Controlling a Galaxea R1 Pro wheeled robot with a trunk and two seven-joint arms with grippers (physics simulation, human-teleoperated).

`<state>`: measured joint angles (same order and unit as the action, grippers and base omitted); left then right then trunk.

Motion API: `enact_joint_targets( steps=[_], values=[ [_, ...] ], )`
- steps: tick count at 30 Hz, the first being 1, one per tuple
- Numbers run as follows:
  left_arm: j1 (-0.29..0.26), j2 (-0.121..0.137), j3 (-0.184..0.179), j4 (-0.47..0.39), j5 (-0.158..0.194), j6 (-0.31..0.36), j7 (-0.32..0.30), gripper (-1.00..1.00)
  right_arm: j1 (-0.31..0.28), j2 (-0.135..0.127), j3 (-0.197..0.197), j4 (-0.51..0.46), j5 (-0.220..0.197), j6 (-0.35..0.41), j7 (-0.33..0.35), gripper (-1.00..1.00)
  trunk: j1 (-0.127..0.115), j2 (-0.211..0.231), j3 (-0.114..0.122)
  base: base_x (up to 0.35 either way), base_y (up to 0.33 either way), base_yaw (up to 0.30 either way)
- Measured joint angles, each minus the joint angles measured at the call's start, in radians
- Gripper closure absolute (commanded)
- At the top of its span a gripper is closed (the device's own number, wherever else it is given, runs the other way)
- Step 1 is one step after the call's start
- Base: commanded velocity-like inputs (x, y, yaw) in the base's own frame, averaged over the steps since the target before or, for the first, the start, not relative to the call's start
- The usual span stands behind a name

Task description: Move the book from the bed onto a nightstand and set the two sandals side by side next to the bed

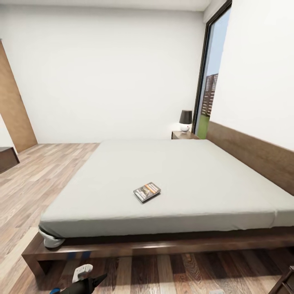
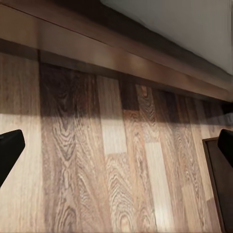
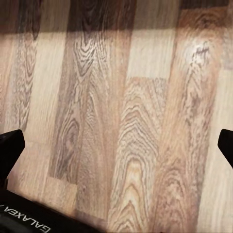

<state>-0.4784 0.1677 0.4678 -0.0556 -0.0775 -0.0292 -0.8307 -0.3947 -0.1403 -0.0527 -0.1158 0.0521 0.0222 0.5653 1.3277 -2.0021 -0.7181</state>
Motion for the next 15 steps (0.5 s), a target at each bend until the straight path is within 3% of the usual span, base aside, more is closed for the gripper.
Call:
enact_joint_targets(
  steps=[4, 10, 15],
  values=[
    [0.0, 0.001, 0.0, 0.0, 0.0, 0.0, -0.001, -1.0, 0.0, 0.005, 0.001, 0.013, 0.003, 0.0, 0.0, -1.0, -0.015, 0.028, 0.013, 0.0, 0.0, 0.0],
    [0.0, 0.001, 0.0, 0.0, 0.0, 0.001, -0.003, -1.0, 0.002, 0.011, 0.003, 0.162, 0.005, 0.0, 0.001, -1.0, -0.038, 0.07, 0.031, 0.0, 0.0, 0.0],
    [-0.001, 0.001, 0.0, 0.0, 0.0, 0.001, -0.004, -1.0, 0.002, 0.012, 0.002, 0.19, 0.004, 0.0, 0.001, -1.0, -0.058, 0.105, 0.047, 0.0, 0.0, 0.0]
  ],
)
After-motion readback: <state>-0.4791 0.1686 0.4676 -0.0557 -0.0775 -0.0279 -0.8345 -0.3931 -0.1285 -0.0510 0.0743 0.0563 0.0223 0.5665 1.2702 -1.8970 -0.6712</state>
